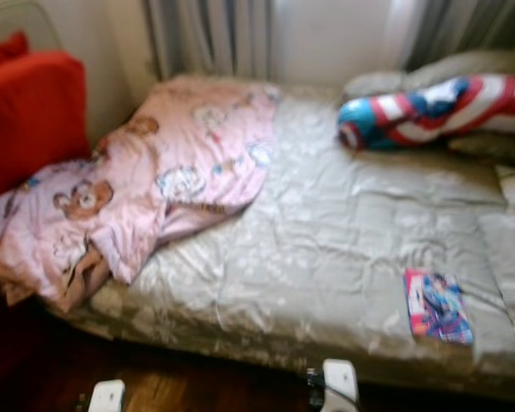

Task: Clean up the room

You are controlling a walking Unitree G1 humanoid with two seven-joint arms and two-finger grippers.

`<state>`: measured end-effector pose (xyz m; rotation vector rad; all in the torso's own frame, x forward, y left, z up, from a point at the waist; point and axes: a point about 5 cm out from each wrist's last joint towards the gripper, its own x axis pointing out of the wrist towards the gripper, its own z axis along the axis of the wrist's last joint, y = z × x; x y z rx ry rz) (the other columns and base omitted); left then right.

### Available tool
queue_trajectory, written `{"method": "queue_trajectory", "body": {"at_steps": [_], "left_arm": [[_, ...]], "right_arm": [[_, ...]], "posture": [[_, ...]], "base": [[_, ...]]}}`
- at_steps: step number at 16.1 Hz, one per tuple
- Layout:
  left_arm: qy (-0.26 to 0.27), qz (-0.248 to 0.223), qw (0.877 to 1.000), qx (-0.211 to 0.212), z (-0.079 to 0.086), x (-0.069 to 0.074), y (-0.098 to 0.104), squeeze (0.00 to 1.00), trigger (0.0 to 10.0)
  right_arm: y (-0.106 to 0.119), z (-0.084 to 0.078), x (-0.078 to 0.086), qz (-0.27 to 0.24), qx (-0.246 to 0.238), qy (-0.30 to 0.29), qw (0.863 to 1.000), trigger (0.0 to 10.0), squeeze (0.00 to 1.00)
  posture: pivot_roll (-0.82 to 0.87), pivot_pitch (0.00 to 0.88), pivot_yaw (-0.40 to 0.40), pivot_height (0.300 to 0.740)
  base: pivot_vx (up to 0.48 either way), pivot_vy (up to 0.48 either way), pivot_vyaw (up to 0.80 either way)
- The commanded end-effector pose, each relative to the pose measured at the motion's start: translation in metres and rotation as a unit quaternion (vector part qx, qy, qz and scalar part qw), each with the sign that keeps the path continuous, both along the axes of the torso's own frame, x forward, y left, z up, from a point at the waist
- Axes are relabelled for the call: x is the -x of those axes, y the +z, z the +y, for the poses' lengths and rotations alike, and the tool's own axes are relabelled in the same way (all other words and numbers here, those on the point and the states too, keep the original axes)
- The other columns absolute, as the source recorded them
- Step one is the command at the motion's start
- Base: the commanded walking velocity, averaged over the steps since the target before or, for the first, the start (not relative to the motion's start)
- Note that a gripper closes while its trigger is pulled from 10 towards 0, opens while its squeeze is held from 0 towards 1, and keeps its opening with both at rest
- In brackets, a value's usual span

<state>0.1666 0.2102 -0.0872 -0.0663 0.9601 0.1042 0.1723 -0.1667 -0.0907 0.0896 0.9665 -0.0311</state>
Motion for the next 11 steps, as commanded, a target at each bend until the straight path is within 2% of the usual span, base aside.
{"method": "queue_trajectory", "body": {"at_steps": [1,2,6,11], "left_arm": [[0.005,0.015,1.000,0.007,-0.003,0.008,-0.004,0.00,10.0],[0.005,0.014,1.000,0.007,-0.003,0.008,-0.004,0.00,10.0],[0.006,0.014,1.000,0.007,-0.002,0.007,-0.004,0.00,10.0],[0.006,0.014,1.000,0.007,-0.003,0.007,-0.004,0.00,10.0]], "right_arm": [[-0.001,-0.009,0.004,0.006,0.010,-0.004,1.000,10.0,0.00],[-0.002,-0.014,0.007,0.010,0.012,-0.006,1.000,10.0,0.00],[-0.006,-0.016,0.018,0.021,0.012,-0.007,1.000,10.0,0.00],[-0.006,-0.013,0.018,0.021,0.011,-0.004,1.000,10.0,0.00]], "posture": [[0.03,0.058,0.005,0.740],[0.03,0.059,0.005,0.740],[0.03,0.061,0.007,0.740],[0.03,0.061,0.008,0.740]], "base": [[0.000,0.304,0.00],[0.000,0.307,0.00],[0.000,0.307,0.00],[0.000,0.306,0.00]]}}
